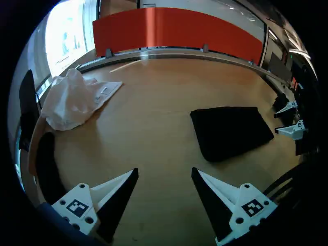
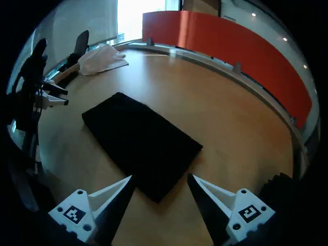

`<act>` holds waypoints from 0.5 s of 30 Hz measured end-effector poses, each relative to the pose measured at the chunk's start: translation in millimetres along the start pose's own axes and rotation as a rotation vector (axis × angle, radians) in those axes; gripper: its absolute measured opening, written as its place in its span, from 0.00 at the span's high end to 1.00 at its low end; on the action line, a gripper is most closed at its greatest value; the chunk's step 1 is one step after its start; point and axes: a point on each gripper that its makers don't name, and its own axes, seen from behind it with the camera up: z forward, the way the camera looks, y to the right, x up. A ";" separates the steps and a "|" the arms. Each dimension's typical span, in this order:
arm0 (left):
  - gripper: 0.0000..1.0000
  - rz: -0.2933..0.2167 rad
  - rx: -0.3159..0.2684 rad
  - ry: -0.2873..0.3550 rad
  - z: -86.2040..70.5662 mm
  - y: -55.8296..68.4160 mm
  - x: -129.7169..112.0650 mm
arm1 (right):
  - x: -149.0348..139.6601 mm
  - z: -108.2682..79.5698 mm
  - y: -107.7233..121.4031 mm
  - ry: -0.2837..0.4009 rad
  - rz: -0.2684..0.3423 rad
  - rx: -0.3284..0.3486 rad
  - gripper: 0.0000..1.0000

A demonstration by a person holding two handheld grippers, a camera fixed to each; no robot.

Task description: Fold towel

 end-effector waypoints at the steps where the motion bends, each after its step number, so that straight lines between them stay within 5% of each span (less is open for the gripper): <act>1: 0.04 -0.004 0.000 0.000 -0.9 -0.5 -0.9 | -0.5 0.7 -0.6 -0.001 -0.002 0.002 0.05; 15: 0.04 -0.032 0.024 -0.007 -12.1 -8.2 -14.3 | -22.2 6.4 -5.4 -0.050 -0.013 0.027 0.05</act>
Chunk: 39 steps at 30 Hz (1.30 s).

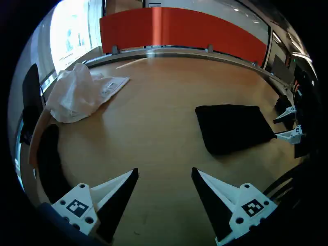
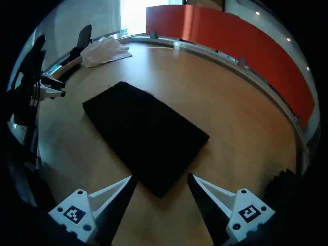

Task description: Fold towel

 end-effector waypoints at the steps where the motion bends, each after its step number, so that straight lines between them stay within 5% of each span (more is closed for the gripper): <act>1: 0.04 -0.003 0.001 -0.001 -1.0 -0.5 -1.1 | -1.9 0.7 -0.6 -0.003 -0.001 0.002 0.05; 18: 0.04 -0.023 0.021 -0.001 -13.4 -8.8 -12.2 | -27.9 7.3 -0.3 -0.068 -0.038 0.022 0.32; 28: 0.04 -0.028 0.022 0.000 -19.0 -10.9 -14.4 | -33.3 7.5 0.6 -0.089 -0.030 0.038 0.71; 39: 0.04 -0.033 0.023 0.009 -21.7 -11.9 -15.3 | -28.2 5.6 -3.0 -0.063 -0.041 0.048 0.93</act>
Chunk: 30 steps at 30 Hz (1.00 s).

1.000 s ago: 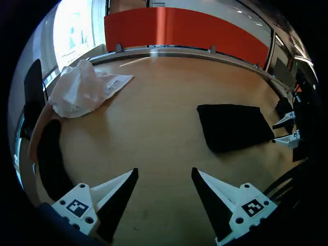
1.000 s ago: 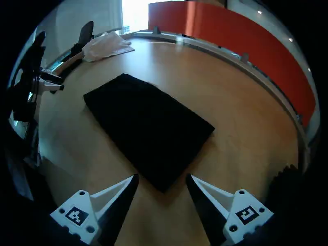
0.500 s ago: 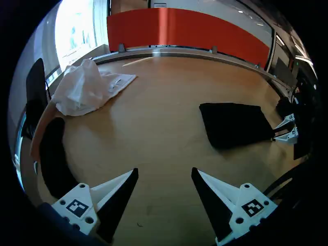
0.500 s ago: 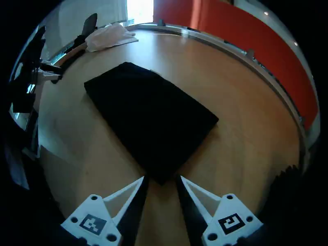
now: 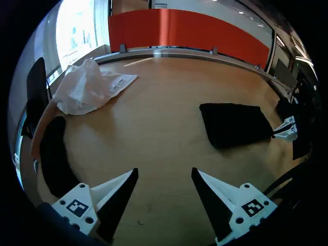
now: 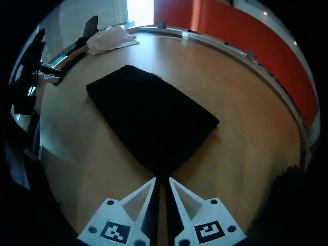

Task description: Fold towel

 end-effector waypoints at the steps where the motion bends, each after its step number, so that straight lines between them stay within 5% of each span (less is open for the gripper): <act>1: 0.04 0.000 0.001 0.002 -0.2 -0.3 0.5 | 1.0 -0.6 -0.1 0.002 -0.002 0.000 0.93; 30: 0.04 0.005 0.002 0.044 -11.6 -0.5 14.9 | 42.8 -45.0 23.1 0.104 -0.030 -0.075 0.94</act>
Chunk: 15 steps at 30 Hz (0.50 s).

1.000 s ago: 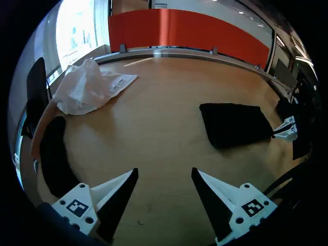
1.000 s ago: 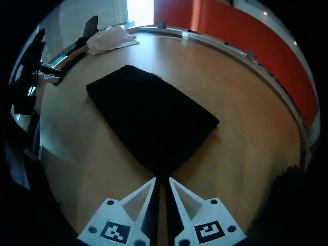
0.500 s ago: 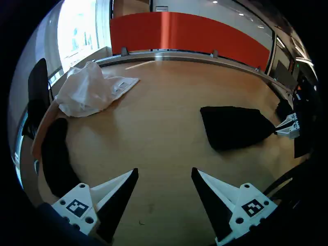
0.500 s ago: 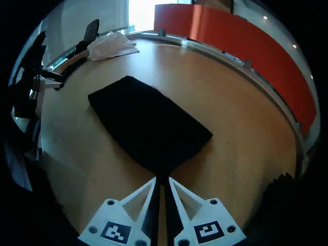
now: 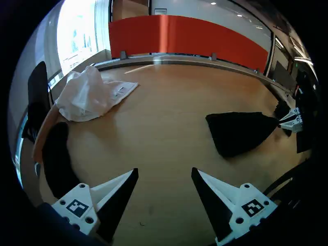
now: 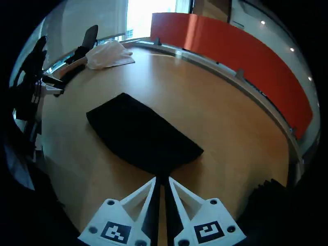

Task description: Fold towel

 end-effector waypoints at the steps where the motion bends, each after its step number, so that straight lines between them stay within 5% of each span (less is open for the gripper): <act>1: 0.04 0.001 0.000 0.001 -0.1 0.2 0.7 | 1.0 -2.1 1.6 0.002 -0.003 -0.003 0.94; 15: 0.04 -0.003 -0.012 -0.005 -2.9 5.7 -1.3 | 31.9 -10.7 9.1 0.047 -0.055 -0.008 0.94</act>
